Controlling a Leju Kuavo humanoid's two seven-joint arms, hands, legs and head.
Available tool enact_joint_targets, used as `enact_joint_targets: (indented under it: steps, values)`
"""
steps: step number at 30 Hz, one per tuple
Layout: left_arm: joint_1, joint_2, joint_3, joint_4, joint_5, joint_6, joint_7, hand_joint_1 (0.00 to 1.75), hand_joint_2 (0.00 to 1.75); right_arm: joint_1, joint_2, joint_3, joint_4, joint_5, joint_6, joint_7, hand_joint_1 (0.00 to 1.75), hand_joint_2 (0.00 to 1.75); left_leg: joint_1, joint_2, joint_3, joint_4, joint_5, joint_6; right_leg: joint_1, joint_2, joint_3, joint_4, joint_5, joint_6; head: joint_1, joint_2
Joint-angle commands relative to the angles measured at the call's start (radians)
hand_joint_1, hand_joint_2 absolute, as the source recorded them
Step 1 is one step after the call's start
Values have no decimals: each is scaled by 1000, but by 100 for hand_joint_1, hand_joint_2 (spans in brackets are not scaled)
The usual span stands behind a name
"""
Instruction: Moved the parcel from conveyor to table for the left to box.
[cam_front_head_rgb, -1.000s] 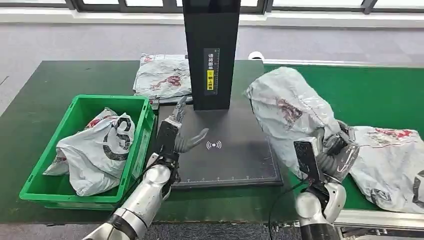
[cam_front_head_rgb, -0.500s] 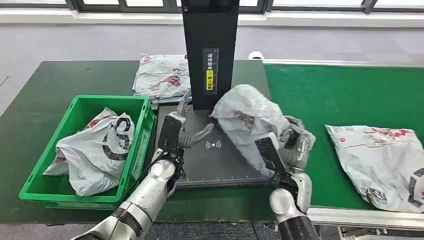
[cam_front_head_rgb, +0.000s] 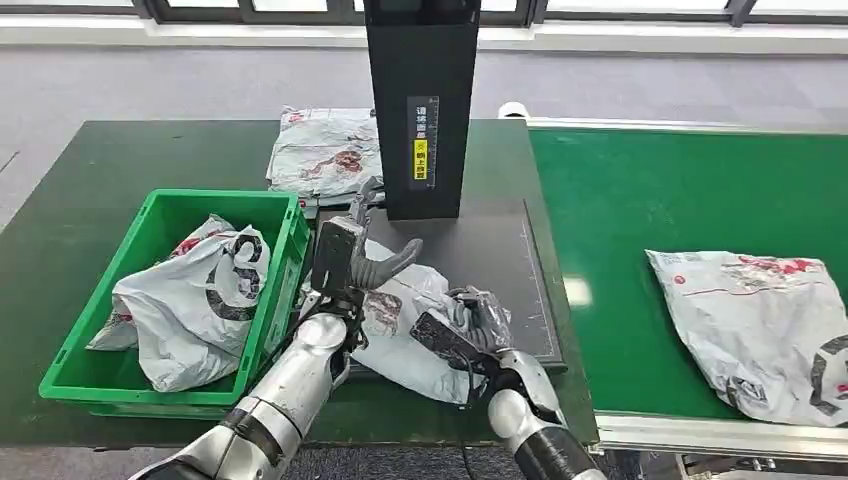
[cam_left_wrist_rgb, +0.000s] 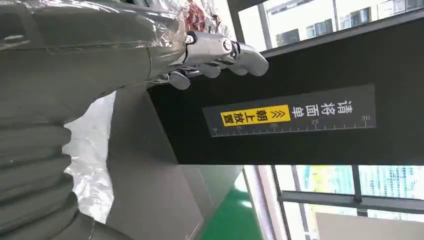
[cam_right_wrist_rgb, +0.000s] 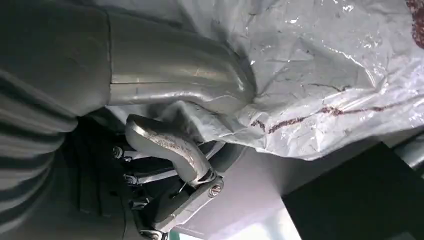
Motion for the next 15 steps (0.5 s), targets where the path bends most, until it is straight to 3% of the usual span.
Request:
enact_joint_targets:
  steps: [1,4,7,8,9,10,15]
  values:
    - [-36,35,-34,36,4,-1,7,0,175,-57,-23,75,112,-2,7,-1,175,175,-1,3,1,-2,1,0,-1,2,0,-1,1,0,0,0]
    - [-37,37,-47,26,9,-5,14,0,175,-69,-33,99,135,-28,87,-6,175,175,-1,2,1,-1,1,0,-1,1,0,-1,1,0,0,0]
    - [-36,37,-62,7,15,0,34,0,175,-70,-40,109,156,-22,90,26,175,175,-1,2,1,-1,0,0,0,2,0,0,1,0,0,0]
    - [-35,37,-65,3,17,7,39,0,175,-62,-43,108,146,0,47,49,155,175,-1,2,1,-2,1,1,-1,2,0,-1,1,0,0,0]
    - [-30,38,-66,-4,16,10,39,0,175,-55,-40,98,133,8,18,59,0,175,0,1,1,-1,1,0,0,1,0,-1,1,-1,0,0]
    - [-19,43,-74,-14,8,8,41,0,175,-38,-40,80,94,15,-18,69,0,0,0,0,1,-1,1,0,0,1,0,-1,1,-1,0,0]
    - [18,66,-113,-27,-70,0,63,0,175,69,-50,-47,-200,64,-230,80,0,0,-2,0,2,-3,2,0,-1,0,0,-1,1,-1,0,0]
